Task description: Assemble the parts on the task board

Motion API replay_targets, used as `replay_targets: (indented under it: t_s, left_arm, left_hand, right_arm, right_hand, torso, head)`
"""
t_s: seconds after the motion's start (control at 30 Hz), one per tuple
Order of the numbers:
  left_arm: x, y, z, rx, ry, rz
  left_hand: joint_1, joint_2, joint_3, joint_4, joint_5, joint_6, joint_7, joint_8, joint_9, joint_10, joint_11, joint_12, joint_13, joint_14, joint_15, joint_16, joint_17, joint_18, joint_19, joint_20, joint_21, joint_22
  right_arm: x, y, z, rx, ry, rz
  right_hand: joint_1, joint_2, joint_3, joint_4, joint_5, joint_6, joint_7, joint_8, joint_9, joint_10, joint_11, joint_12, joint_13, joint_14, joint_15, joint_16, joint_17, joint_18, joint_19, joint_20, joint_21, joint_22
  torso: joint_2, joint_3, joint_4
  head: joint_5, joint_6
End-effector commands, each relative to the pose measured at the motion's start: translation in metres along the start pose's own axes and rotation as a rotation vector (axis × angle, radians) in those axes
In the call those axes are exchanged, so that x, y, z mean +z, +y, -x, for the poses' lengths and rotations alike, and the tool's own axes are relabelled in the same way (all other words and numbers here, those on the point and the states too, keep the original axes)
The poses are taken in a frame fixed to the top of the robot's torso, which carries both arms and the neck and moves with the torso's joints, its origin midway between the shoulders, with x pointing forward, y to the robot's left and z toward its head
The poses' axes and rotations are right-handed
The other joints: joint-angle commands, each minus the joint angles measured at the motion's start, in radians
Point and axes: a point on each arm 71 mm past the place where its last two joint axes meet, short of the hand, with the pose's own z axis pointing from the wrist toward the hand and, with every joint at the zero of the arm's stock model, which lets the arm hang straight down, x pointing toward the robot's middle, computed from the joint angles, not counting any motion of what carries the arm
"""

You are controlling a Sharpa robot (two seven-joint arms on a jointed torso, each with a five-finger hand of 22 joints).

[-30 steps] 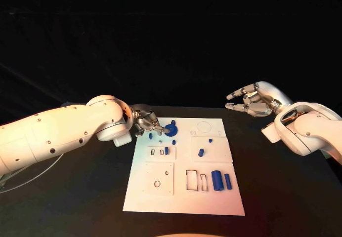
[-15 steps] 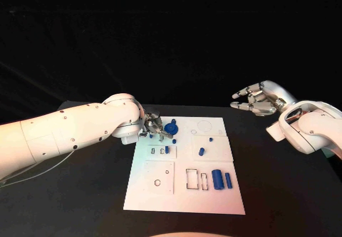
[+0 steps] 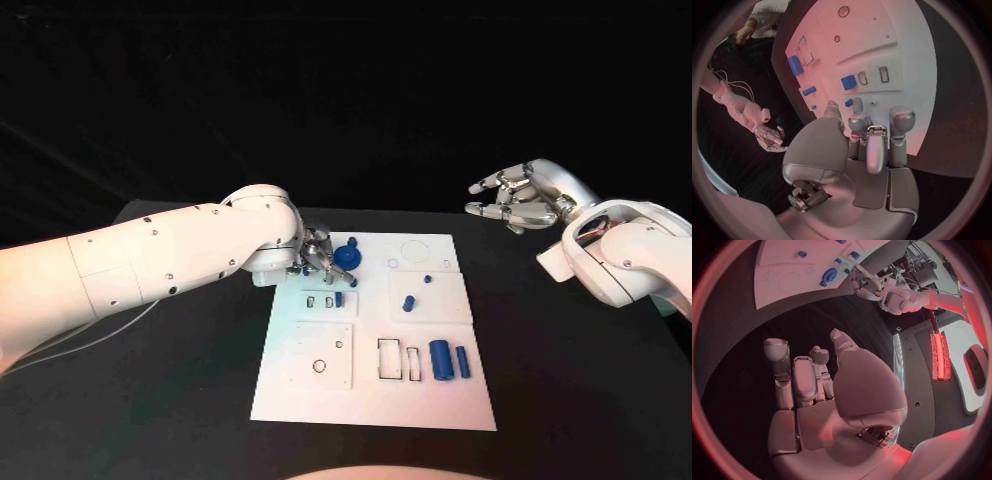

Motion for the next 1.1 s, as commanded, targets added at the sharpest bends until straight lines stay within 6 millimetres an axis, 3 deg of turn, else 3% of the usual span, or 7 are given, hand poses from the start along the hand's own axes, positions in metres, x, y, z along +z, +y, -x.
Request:
replay_targets:
  t_s: [0.03, 0.5, 0.6, 0.77, 0.97, 1.1]
  left_arm:
    - [0.001, -0.001, -0.002, 0.039, 0.030, 0.011]
    - [0.007, -0.004, -0.005, 0.053, 0.068, 0.017]
    - [0.008, -0.004, -0.005, 0.056, 0.073, 0.019]
    - [0.009, -0.003, -0.006, 0.060, 0.083, 0.024]
    - [0.011, -0.004, -0.009, 0.069, 0.097, 0.027]
    - [0.013, -0.006, -0.011, 0.078, 0.109, 0.029]
  left_hand:
    - [-0.019, 0.002, -0.009, 0.000, -0.003, -0.011, 0.000, 0.007, 0.007, -0.009, 0.002, -0.004, 0.000, 0.070, 0.000, -0.005, 0.151, -0.009, -0.004, 0.002, 0.004, 0.003]
    - [-0.036, 0.007, -0.013, -0.001, -0.002, -0.015, 0.000, 0.008, 0.015, -0.015, 0.003, -0.009, -0.006, 0.069, 0.001, -0.008, 0.146, -0.009, -0.008, 0.004, 0.006, 0.003]
    - [-0.035, 0.007, -0.012, -0.001, -0.002, -0.015, 0.000, 0.008, 0.016, -0.016, 0.003, -0.012, -0.009, 0.068, 0.001, -0.009, 0.144, -0.008, -0.009, 0.004, 0.005, 0.002]
    - [-0.034, 0.009, -0.011, -0.002, -0.001, -0.016, 0.001, 0.008, 0.018, -0.017, 0.003, -0.011, -0.008, 0.068, 0.001, -0.009, 0.144, -0.009, -0.008, 0.004, 0.007, 0.004]
    - [-0.029, 0.011, -0.009, -0.003, -0.001, -0.017, 0.001, 0.009, 0.021, -0.018, 0.003, -0.011, -0.008, 0.068, 0.002, -0.010, 0.144, -0.009, -0.010, 0.005, 0.008, 0.005]
    - [-0.021, 0.013, -0.007, -0.005, -0.001, -0.019, 0.001, 0.009, 0.025, -0.019, 0.003, -0.012, -0.008, 0.067, 0.002, -0.010, 0.143, -0.009, -0.011, 0.006, 0.009, 0.006]
  right_arm:
    - [0.000, 0.001, 0.000, -0.010, -0.010, 0.003]
    - [0.003, 0.004, -0.002, -0.015, -0.017, 0.018]
    - [0.003, 0.004, -0.001, -0.016, -0.021, 0.022]
    - [0.003, 0.004, -0.002, -0.016, -0.023, 0.023]
    - [0.003, 0.004, -0.002, -0.017, -0.020, 0.022]
    - [0.004, 0.004, -0.003, -0.017, -0.016, 0.021]
  right_hand:
    - [0.004, -0.010, -0.001, 0.006, 0.007, 0.001, -0.001, 0.005, -0.001, -0.010, 0.000, -0.005, -0.002, -0.002, -0.002, -0.005, -0.001, 0.018, -0.006, -0.001, -0.005, -0.002]
    - [0.006, -0.007, -0.001, 0.008, 0.015, 0.002, -0.001, 0.008, -0.002, -0.005, 0.000, -0.001, 0.000, 0.006, -0.002, 0.008, 0.018, 0.014, 0.006, -0.001, 0.011, 0.008]
    - [0.009, -0.006, 0.000, 0.008, 0.021, 0.002, -0.001, 0.009, -0.002, -0.005, 0.000, -0.002, -0.002, 0.007, -0.003, 0.006, 0.018, 0.015, 0.007, -0.001, 0.008, 0.007]
    - [0.009, -0.006, 0.001, 0.009, 0.023, 0.002, -0.001, 0.009, -0.002, -0.005, -0.001, -0.002, -0.002, 0.007, -0.003, 0.006, 0.017, 0.014, 0.007, -0.001, 0.008, 0.007]
    - [0.010, -0.006, 0.001, 0.009, 0.025, 0.002, -0.001, 0.010, -0.002, -0.005, -0.001, -0.001, -0.002, 0.008, -0.003, 0.006, 0.017, 0.014, 0.008, -0.001, 0.008, 0.007]
    - [0.010, -0.006, 0.001, 0.009, 0.027, 0.002, -0.001, 0.010, -0.002, -0.005, -0.001, -0.002, -0.002, 0.007, -0.003, 0.004, 0.015, 0.015, 0.007, -0.001, 0.005, 0.005]
  torso:
    - [0.000, 0.0001, -0.0004]
    - [0.001, 0.0004, -0.0015]
    - [0.001, 0.0001, 0.0009]
    - [0.001, 0.0007, -0.0003]
    - [0.001, -0.0010, -0.0006]
    - [0.002, 0.0005, -0.0017]
  head:
    - [0.003, -0.002]
    - [0.002, -0.010]
    - [-0.002, -0.011]
    - [0.003, -0.016]
    - [0.002, -0.015]
    - [0.000, -0.015]
